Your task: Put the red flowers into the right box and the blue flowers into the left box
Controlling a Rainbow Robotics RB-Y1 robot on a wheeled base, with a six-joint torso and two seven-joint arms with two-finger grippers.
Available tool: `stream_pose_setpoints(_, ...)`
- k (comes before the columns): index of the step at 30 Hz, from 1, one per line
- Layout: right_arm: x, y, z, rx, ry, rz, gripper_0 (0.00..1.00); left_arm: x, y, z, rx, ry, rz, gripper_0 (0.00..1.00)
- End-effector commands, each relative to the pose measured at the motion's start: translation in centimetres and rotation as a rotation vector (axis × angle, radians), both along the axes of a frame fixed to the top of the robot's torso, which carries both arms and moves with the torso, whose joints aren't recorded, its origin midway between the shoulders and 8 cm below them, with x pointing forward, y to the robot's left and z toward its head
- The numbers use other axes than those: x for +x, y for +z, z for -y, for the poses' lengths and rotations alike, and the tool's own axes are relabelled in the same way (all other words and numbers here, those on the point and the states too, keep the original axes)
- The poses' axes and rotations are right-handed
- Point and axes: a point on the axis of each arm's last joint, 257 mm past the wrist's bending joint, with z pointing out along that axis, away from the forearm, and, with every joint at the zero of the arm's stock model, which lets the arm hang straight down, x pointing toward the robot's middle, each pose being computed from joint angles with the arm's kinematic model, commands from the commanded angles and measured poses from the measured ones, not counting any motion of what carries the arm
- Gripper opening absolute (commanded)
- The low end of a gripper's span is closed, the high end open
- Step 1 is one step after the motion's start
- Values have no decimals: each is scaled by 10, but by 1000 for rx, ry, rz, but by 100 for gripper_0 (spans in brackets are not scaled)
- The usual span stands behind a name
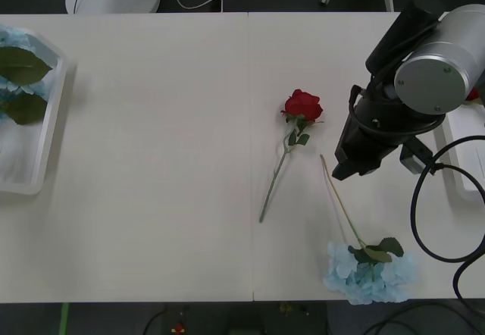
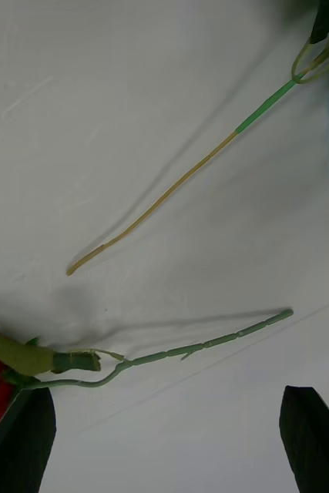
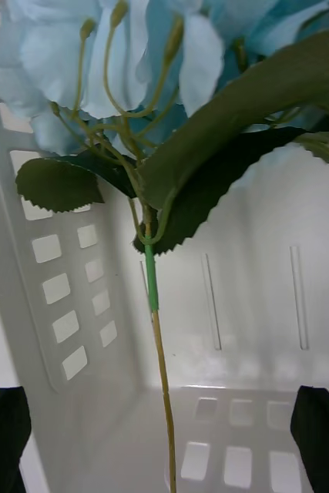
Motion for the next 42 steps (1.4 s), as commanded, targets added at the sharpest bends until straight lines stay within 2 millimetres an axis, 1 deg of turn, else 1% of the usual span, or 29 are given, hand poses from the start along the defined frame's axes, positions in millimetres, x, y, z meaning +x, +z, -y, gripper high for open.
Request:
stream_pose_setpoints(1,-24,-23,8,-8,21,-41,84,-5,74,-8,4,-136,46,100)
stream_pose_setpoints(3,-30,-32,10,-10,19,-48,84,-14,85,-3,-42,-166,49,100)
stream_pose_setpoints(4,-36,-38,13,-15,18,-54,84,-21,90,3,-77,-199,45,100)
stream_pose_setpoints(6,-44,-46,19,-25,15,-65,84,-28,96,12,-122,-241,48,100)
stream_pose_setpoints(9,-54,-60,27,-43,10,-70,84,-34,101,37,-179,-351,45,100)
stream_pose_setpoints(10,-57,-65,31,-51,4,-71,84,-35,102,49,-200,-407,46,100)
stream_pose_setpoints(11,-59,-68,32,-55,1,-73,84,-35,103,56,-211,-435,49,100)
stream_pose_setpoints(13,-62,-78,40,-69,-16,-73,84,-37,105,81,-252,-547,56,100)
stream_pose_setpoints(14,-63,-80,42,-72,-19,-74,84,-38,106,91,-266,-592,60,100)
stream_pose_setpoints(15,-64,-82,44,-77,-22,-73,84,-39,107,97,-271,-623,62,100)
stream_pose_setpoints(18,-63,-92,47,-94,-36,-55,84,-39,115,130,-309,-777,106,100)
stream_pose_setpoints(22,-59,-103,50,-115,-61,-42,84,-40,127,168,-412,-871,163,100)
stream_pose_setpoints(23,-58,-105,50,-115,-65,-43,84,-40,129,173,-425,-882,171,100)
stream_pose_setpoints(26,-53,-111,51,-115,-88,-51,84,-41,136,200,-504,-945,208,100)
stream_pose_setpoints(28,-54,-116,49,-110,-88,-66,84,-42,137,217,-554,-979,223,100)
stream_pose_setpoints(30,-53,-119,47,-107,-92,-69,84,-41,137,227,-588,-996,237,100)
stream_pose_setpoints(31,-51,-121,44,-104,-94,-64,84,-41,136,238,-621,-1013,246,100)
stream_pose_setpoints(34,-49,-123,39,-94,-102,-63,83,-42,138,251,-668,-1037,270,100)
stream_pose_setpoints(38,-44,-126,32,-89,-116,-57,84,-42,138,256,-683,-1047,274,100)
stream_pose_setpoints(42,-43,-134,33,-100,-126,-63,84,-40,134,264,-674,-1060,262,100)
